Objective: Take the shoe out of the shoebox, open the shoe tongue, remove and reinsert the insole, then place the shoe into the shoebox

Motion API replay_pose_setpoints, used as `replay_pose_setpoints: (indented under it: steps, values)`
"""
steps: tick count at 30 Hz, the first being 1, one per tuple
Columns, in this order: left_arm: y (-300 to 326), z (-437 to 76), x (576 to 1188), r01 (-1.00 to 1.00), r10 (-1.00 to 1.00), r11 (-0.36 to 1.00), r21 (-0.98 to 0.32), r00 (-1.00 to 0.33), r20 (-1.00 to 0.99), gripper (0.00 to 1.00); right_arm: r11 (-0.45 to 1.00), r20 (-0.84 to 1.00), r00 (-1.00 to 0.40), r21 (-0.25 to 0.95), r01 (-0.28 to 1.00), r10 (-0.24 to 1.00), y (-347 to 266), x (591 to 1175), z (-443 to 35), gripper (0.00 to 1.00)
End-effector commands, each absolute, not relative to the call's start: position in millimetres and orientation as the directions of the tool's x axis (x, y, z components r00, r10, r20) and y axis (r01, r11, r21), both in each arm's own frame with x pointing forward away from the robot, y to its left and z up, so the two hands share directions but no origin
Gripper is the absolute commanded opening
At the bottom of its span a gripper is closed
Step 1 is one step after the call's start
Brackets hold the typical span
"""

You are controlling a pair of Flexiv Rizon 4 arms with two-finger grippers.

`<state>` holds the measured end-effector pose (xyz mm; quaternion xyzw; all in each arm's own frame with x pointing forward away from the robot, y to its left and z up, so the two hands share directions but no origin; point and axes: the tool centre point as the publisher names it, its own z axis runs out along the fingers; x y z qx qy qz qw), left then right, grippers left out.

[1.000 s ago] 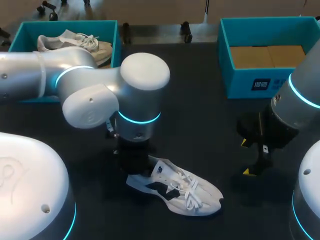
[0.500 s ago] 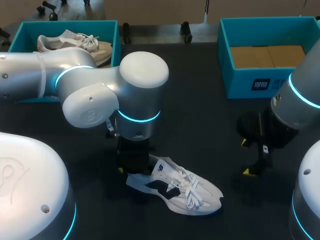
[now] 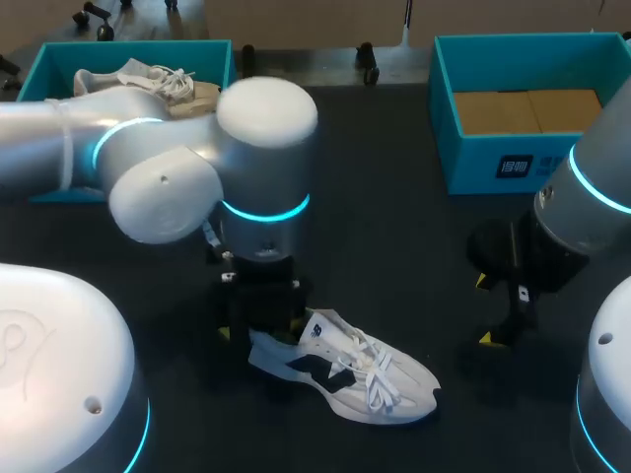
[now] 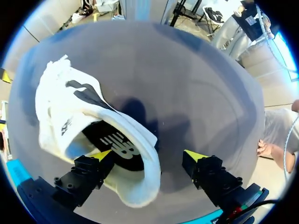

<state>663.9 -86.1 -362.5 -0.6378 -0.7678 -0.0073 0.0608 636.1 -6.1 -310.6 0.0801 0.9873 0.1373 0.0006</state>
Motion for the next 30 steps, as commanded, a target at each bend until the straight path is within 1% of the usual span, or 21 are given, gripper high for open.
replay_pose_setpoints:
  steps: [1, 5, 7, 17, 27, 30]
  values:
    - [-66.2, -338.5, 662.7, 0.978, 0.983, 0.185, -0.093, -0.184, 0.024, 1.00, 0.950, 0.019, -0.987, 0.272, 0.157, 0.158, -5.9, 635.2, -311.2, 1.00]
    - [-61.8, -320.8, 662.9, 0.970, 0.977, 0.208, -0.122, -0.213, -0.029, 1.00, 0.950, 0.019, -0.987, 0.272, 0.157, 0.158, -5.9, 635.2, -311.2, 1.00]
    - [-57.9, -312.1, 664.5, 0.958, 0.968, 0.230, -0.170, -0.243, -0.061, 1.00, 0.950, 0.019, -0.987, 0.272, 0.157, 0.158, -5.9, 635.2, -311.2, 1.00]
    - [-35.0, -283.9, 663.0, 0.853, 0.883, 0.388, -0.348, -0.453, -0.126, 1.00, 0.950, 0.019, -0.987, 0.272, 0.157, 0.158, -5.9, 635.2, -311.2, 1.00]
    - [-12.0, -266.6, 658.4, 0.791, 0.819, 0.420, -0.444, -0.541, -0.190, 1.00, 0.950, 0.019, -0.987, 0.272, 0.157, 0.158, -5.9, 635.2, -311.2, 1.00]
    - [-12.0, -266.6, 658.4, 0.791, 0.819, 0.420, -0.444, -0.541, -0.190, 1.00, 0.950, 0.019, -0.987, 0.272, 0.157, 0.158, -5.9, 635.2, -311.2, 1.00]
